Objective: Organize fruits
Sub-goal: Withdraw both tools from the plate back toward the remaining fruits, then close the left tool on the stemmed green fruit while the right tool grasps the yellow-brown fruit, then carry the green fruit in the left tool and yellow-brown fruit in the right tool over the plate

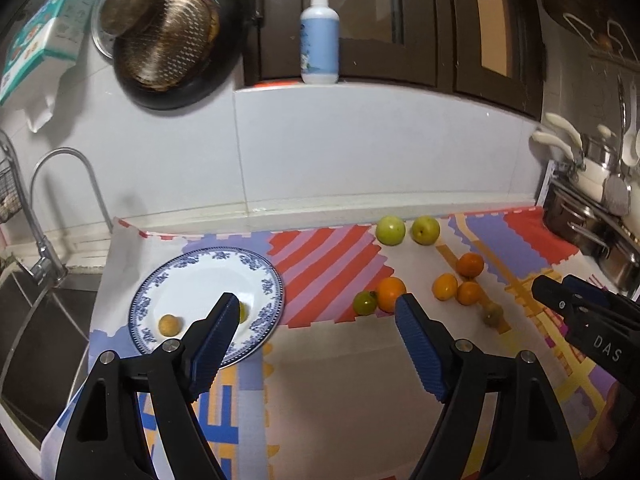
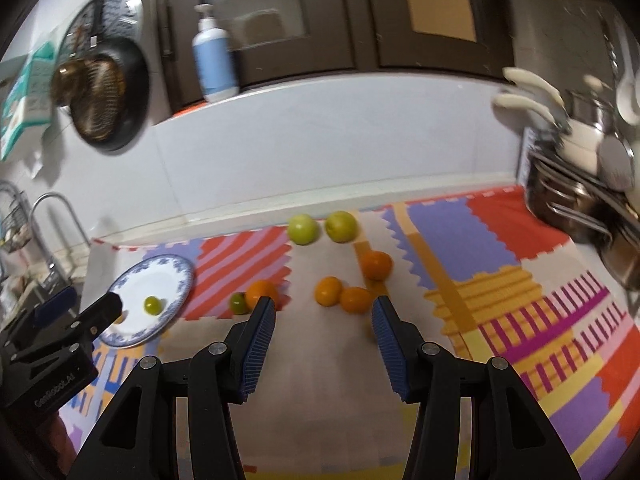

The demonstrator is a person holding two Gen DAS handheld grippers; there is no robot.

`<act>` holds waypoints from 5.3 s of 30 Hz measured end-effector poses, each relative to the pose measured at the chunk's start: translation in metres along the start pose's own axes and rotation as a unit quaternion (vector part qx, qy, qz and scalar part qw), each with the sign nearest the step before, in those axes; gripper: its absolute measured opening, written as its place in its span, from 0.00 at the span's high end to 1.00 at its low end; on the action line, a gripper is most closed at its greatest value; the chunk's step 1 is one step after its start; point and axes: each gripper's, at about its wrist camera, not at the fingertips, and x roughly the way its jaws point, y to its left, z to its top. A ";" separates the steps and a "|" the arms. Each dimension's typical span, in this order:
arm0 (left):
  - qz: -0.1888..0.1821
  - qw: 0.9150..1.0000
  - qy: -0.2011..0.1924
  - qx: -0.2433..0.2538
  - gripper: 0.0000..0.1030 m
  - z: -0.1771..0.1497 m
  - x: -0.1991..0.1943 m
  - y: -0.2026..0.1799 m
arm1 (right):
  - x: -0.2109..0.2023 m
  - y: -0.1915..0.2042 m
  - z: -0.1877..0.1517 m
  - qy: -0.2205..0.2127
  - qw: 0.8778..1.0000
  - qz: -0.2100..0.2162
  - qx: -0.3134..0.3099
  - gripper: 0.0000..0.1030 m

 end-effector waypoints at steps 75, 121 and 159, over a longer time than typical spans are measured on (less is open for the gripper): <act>-0.083 0.985 0.114 0.102 0.72 -0.012 0.159 -0.043 | 0.127 -0.036 -0.021 0.123 0.989 -0.065 0.043 0.71; -0.029 0.999 0.022 -0.002 0.72 -0.005 -0.014 0.030 | 0.001 0.071 0.009 0.026 0.987 0.121 -0.103 0.71; 0.069 0.994 0.074 -0.052 0.72 0.020 0.096 0.158 | 0.163 0.234 0.048 0.126 0.940 0.237 -0.210 0.71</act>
